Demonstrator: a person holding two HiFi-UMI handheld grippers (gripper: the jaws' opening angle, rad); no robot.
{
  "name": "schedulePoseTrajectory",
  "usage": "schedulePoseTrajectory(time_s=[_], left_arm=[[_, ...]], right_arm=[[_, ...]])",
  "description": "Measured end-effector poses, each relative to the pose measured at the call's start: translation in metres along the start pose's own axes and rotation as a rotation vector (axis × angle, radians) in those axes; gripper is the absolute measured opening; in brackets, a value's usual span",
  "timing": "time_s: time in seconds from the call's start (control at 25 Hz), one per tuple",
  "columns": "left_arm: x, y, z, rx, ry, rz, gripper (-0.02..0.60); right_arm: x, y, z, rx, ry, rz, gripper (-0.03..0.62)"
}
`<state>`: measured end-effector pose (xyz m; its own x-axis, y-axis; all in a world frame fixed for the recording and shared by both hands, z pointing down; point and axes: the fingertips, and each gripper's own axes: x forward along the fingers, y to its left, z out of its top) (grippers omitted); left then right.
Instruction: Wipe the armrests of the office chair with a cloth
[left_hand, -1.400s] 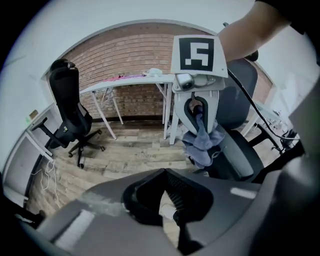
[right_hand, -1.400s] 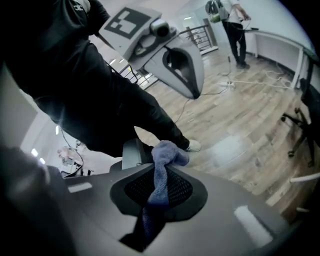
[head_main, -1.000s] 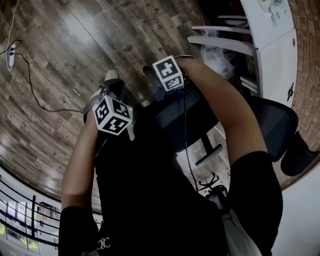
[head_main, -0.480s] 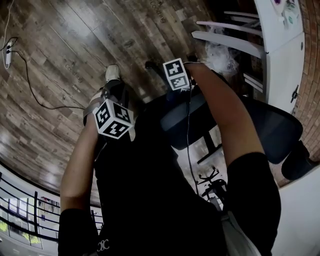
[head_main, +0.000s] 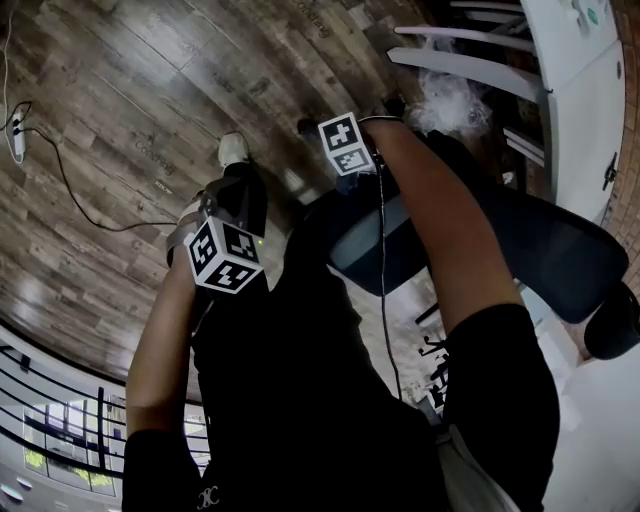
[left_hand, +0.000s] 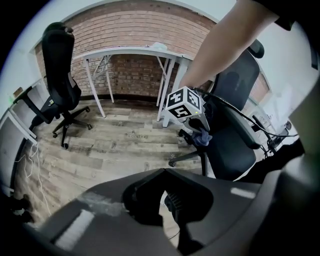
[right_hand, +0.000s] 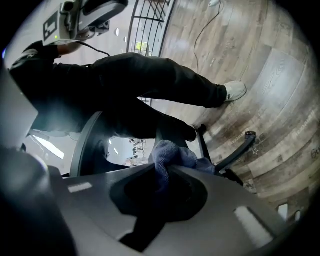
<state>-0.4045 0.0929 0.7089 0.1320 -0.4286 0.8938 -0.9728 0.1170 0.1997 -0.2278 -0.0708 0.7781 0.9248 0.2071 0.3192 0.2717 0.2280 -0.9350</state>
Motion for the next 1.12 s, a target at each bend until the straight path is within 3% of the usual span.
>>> schedulePoseTrajectory(time_s=[0.12,0.28,0.44,0.8,0.88,1.12], left_arm=[[0.002,0.005,-0.010,-0.010,0.015,-0.015,0.006],[0.003,0.013,-0.024,-0.049,0.035,-0.029,0.005],[0.005,0.020,-0.035,-0.098,0.050,-0.044,0.006],[0.012,0.019,-0.048,-0.031,0.084,-0.048,0.006],[0.012,0.017,-0.049,-0.021,0.094,-0.052,0.006],[0.011,0.019,-0.046,-0.085,0.082,-0.079,0.006]], right_arm=[[0.004,-0.015,0.007,0.033,-0.059,-0.021,0.046],[0.004,-0.053,-0.005,0.085,-0.076,-0.183,0.046],[0.005,-0.079,-0.015,0.157,-0.133,-0.278,0.046],[0.006,-0.128,-0.011,0.201,-0.172,-0.457,0.048],[0.012,-0.133,-0.013,0.221,-0.168,-0.446,0.047],[0.018,-0.093,0.005,0.207,-0.182,-0.240,0.046]])
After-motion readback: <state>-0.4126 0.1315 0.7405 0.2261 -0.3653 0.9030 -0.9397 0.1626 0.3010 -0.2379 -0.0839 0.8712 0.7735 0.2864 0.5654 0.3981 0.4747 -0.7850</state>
